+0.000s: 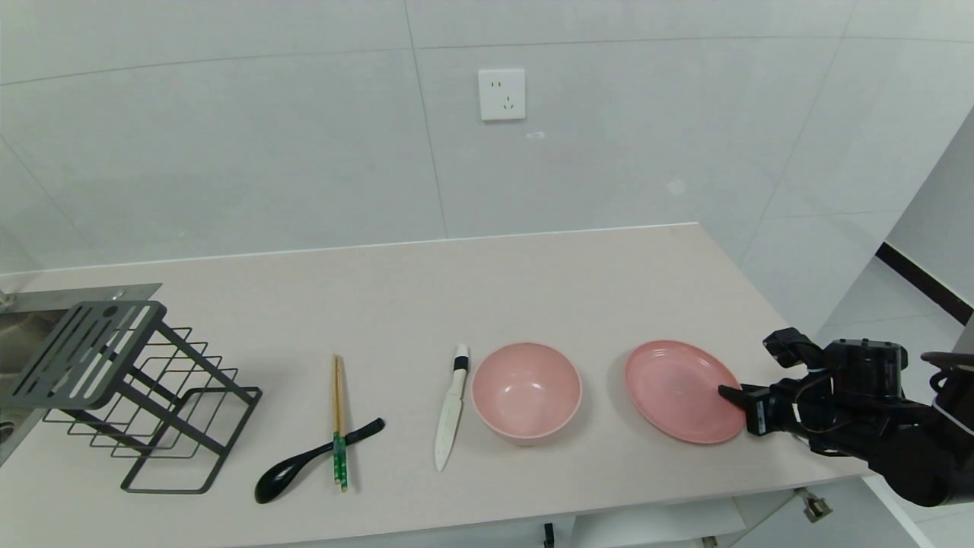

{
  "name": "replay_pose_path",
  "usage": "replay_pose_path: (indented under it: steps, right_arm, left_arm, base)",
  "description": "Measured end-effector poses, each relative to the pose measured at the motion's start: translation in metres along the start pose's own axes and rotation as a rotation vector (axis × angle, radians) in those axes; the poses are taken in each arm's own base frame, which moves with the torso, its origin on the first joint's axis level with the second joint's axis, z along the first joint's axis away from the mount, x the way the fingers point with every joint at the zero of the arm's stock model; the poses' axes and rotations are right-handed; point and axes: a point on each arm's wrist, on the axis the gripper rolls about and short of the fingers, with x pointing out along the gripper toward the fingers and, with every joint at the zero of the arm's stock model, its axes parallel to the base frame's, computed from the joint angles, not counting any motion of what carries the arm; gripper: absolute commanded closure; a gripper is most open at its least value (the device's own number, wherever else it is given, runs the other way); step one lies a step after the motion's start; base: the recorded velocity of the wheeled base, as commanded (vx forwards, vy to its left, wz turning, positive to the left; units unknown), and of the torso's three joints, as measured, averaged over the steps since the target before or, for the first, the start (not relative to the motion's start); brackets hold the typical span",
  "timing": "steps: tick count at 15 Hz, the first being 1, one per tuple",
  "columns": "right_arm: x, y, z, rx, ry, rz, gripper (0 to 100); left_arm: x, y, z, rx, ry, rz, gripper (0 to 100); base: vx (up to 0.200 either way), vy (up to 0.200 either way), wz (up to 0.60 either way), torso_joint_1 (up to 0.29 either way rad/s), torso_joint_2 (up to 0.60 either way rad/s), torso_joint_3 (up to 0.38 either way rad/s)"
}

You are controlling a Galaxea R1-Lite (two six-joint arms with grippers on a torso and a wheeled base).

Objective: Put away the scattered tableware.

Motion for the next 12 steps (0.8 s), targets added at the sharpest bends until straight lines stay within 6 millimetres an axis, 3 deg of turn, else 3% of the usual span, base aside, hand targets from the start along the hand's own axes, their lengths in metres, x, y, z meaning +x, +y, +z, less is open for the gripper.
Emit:
replay_pose_path:
  steps: [6,9,12]
  right_arm:
    - [-0.004,0.004,0.003,-0.012,-0.022,0.007,100]
    - [-0.012,0.005,0.016,-0.028,-0.071,0.003,100]
    - [-0.027,0.007,0.034,-0.052,-0.147,-0.007,100]
  left_arm:
    - [0.0,0.0,0.0,0.007,0.0,-0.001,0]
    - [0.0,-0.001,0.0,0.057,-0.004,-0.043,0]
    - [-0.002,-0.002,0.019,0.083,-0.193,-0.079,0]
  base:
    - [0.0,0.0,0.0,0.0,0.0,0.0]
    - [0.0,0.0,0.0,0.0,0.0,0.0]
    - [0.0,0.0,0.0,0.0,0.0,0.0]
